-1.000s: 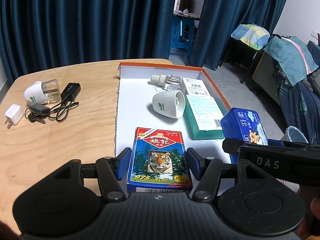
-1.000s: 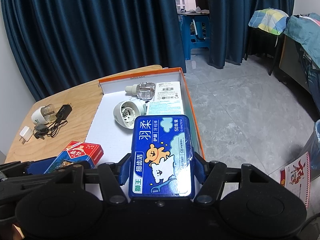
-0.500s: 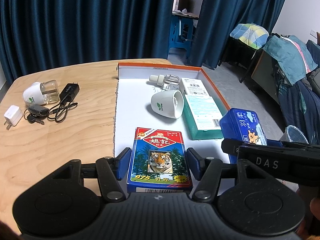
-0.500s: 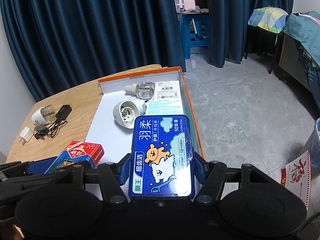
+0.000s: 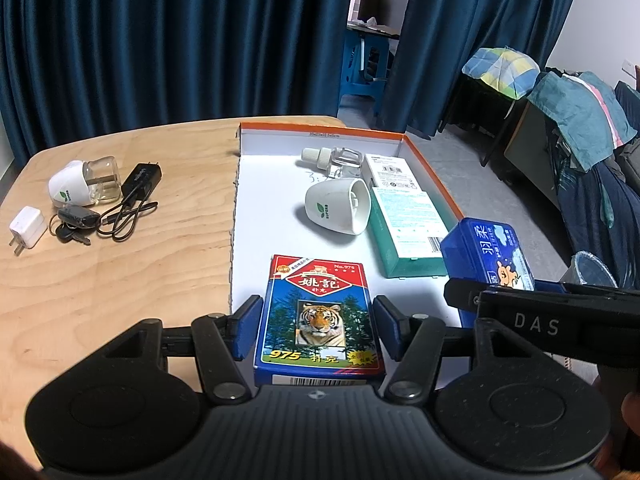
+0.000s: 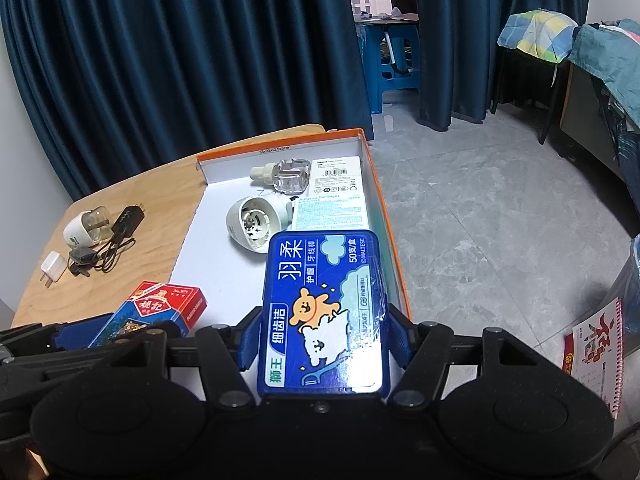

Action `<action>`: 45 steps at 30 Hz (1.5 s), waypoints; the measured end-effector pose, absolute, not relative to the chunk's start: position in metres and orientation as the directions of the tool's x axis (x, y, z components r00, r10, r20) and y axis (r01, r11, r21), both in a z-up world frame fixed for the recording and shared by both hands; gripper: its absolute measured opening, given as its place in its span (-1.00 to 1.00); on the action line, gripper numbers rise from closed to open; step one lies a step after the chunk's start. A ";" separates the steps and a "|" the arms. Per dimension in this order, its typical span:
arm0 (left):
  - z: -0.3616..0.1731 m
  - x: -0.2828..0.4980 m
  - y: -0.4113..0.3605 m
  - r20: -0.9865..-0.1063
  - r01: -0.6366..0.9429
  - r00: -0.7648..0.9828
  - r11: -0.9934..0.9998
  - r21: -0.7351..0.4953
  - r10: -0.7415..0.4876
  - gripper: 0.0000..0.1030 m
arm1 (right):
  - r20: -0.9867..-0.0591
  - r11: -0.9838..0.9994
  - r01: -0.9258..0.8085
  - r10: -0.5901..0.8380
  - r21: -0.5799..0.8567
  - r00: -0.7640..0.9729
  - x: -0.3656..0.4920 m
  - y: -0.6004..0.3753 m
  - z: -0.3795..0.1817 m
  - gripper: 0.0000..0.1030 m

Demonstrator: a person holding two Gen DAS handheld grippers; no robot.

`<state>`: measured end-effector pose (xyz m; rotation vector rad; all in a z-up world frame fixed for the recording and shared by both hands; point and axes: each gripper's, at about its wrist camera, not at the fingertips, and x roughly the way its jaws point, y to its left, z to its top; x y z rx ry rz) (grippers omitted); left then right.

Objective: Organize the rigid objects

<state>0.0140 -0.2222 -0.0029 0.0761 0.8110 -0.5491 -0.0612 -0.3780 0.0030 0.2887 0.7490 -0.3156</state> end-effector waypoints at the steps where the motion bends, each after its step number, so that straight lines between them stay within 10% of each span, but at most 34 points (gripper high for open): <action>1: -0.003 0.014 -0.222 -0.706 0.494 0.558 0.858 -0.140 -0.437 0.18 | -0.702 0.914 0.379 -0.175 0.144 0.690 -0.062 -0.377 0.003 0.45; 45: -0.009 0.017 -0.224 -0.716 0.497 0.544 0.856 -0.146 -0.437 0.18 | -0.710 0.911 0.385 -0.172 0.149 0.683 -0.060 -0.379 0.003 0.45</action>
